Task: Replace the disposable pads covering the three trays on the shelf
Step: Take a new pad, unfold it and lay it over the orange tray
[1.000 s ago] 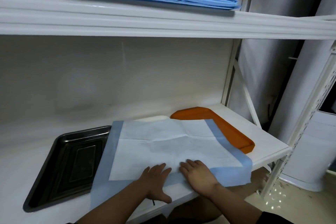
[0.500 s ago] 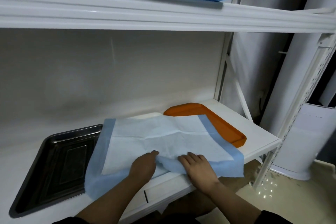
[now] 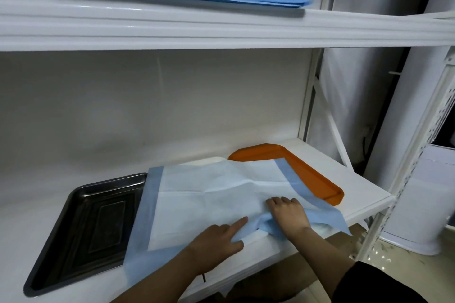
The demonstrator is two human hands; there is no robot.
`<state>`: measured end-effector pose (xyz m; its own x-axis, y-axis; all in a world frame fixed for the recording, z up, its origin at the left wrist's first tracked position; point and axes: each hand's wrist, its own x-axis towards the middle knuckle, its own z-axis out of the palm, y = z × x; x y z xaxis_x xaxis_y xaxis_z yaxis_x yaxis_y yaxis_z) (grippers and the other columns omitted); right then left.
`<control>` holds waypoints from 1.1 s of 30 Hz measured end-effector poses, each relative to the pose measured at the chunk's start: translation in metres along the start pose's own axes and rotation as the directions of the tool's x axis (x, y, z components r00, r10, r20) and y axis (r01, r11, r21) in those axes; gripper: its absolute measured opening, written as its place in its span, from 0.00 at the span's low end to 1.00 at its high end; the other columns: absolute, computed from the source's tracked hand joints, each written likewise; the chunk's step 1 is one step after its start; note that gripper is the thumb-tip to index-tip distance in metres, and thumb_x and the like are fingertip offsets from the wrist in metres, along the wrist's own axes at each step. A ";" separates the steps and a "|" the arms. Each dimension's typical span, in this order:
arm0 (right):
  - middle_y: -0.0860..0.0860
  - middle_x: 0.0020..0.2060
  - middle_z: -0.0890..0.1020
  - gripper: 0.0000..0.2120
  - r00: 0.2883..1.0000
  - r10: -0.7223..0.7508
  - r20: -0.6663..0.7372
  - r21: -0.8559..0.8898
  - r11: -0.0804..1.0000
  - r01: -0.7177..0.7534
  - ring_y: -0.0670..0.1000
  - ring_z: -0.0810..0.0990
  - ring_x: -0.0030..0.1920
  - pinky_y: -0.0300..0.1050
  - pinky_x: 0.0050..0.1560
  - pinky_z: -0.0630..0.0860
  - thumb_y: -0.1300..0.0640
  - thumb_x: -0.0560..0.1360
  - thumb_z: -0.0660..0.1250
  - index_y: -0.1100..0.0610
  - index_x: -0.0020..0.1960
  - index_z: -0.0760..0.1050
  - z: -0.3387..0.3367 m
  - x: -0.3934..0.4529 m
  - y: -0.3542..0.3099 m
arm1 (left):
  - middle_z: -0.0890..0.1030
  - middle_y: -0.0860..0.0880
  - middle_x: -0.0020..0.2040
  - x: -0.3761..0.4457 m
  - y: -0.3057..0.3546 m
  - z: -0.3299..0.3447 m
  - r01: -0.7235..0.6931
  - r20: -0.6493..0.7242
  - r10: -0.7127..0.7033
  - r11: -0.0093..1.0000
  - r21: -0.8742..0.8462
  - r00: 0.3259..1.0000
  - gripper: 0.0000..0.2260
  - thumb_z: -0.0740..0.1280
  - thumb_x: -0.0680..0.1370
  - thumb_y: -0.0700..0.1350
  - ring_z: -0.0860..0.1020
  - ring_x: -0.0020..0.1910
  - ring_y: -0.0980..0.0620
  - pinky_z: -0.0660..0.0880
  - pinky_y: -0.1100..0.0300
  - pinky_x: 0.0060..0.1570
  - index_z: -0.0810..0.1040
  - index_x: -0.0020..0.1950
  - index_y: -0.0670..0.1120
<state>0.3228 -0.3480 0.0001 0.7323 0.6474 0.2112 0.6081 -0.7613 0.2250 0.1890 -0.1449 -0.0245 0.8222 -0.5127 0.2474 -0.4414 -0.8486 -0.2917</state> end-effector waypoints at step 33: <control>0.72 0.55 0.72 0.23 0.548 0.461 0.697 0.700 -0.602 -0.384 0.59 0.70 0.44 0.48 0.45 0.64 0.55 0.70 0.74 0.71 0.53 0.71 0.005 -0.063 -0.028 | 0.81 0.46 0.57 0.027 -0.022 -0.051 0.220 -0.118 -0.203 0.965 0.145 0.972 0.42 0.70 0.53 0.28 0.71 0.24 0.52 0.68 0.65 0.21 0.67 0.67 0.41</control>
<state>0.2608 -0.3677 -0.0247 0.8959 -0.0216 -0.4437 -0.4326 0.1843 -0.8825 0.2031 -0.1464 0.0355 0.8466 -0.3411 0.4086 -0.1930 -0.9122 -0.3614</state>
